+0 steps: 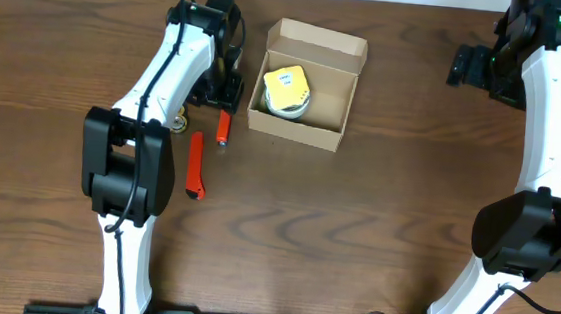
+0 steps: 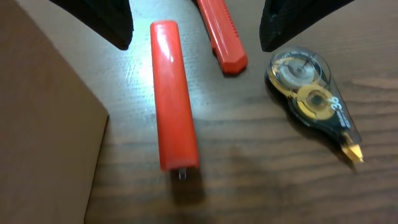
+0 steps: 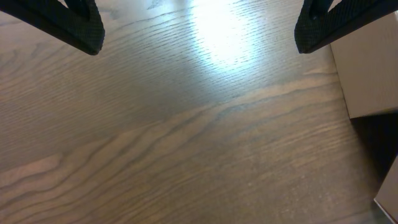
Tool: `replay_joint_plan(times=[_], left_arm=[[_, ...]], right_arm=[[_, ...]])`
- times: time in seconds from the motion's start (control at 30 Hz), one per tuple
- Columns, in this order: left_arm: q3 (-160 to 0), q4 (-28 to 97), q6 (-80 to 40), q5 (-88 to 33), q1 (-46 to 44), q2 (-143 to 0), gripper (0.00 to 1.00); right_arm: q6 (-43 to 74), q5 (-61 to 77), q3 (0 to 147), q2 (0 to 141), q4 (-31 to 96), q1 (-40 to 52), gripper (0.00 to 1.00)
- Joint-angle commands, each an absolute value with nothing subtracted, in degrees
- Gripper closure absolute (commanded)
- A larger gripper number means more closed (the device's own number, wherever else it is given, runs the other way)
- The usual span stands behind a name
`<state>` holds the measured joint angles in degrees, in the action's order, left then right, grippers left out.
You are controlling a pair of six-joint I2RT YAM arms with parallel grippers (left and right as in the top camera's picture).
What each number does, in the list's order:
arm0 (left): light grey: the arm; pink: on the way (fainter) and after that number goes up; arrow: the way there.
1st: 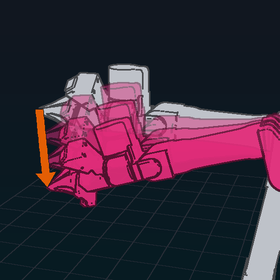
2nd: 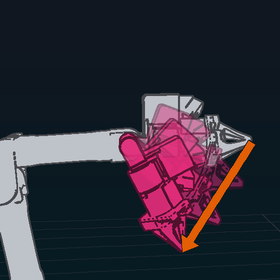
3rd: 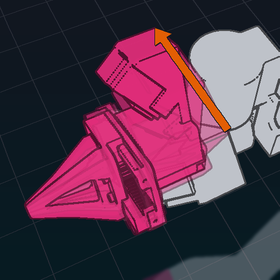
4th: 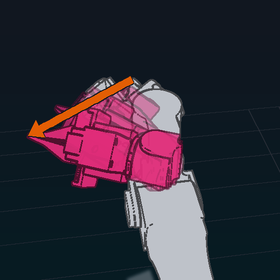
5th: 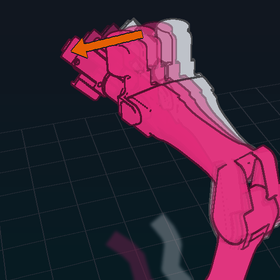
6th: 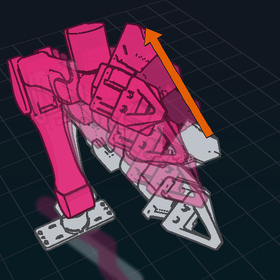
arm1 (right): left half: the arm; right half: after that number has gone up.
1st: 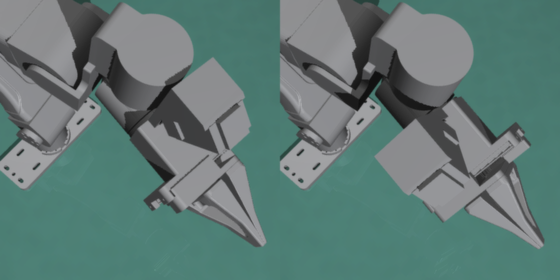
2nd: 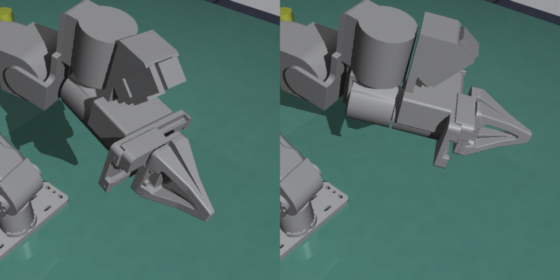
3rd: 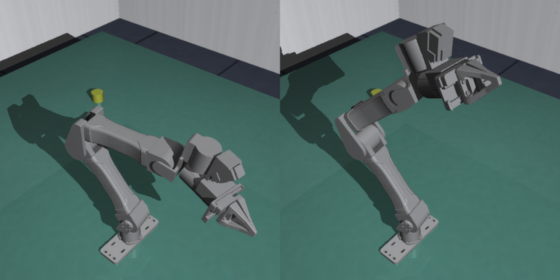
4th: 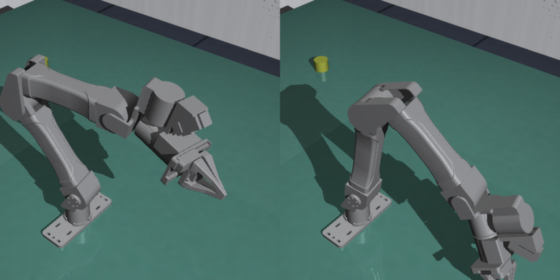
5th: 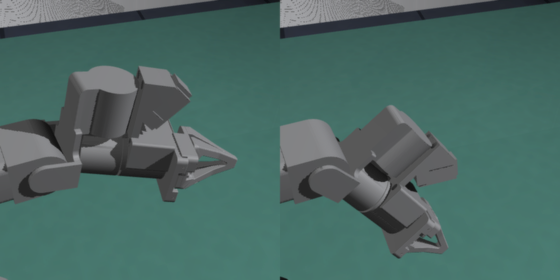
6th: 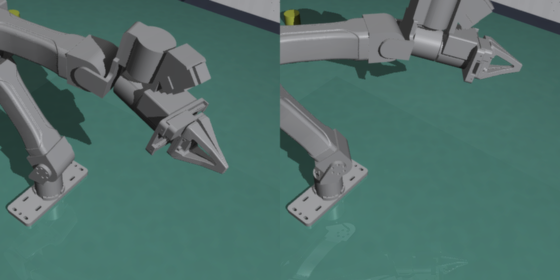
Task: Pack container
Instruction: 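Move the left gripper to the red box cutter and grasp it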
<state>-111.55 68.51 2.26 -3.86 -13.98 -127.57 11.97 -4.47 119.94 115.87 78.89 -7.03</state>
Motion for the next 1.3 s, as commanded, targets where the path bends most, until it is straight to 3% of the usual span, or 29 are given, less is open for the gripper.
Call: replay_joint_plan(times=[0.0,0.9,1.27], left_arm=[[-109.4,67.3,1.1,-4.6,-13.9,-127.9,0.34],[-98.3,59.3,-1.3,-7.1,-15.2,-127.9,0.35],[-98.2,59.0,-2.0,-7.1,-15.4,-127.9,0.63]], right_arm=[[12.8,-4.3,119.8,116.2,78.8,-7.1,0.01],[12.9,-4.3,119.8,116.2,78.6,-7.1,0.01],[12.8,-4.3,119.8,116.2,78.6,-7.1,0.01]])
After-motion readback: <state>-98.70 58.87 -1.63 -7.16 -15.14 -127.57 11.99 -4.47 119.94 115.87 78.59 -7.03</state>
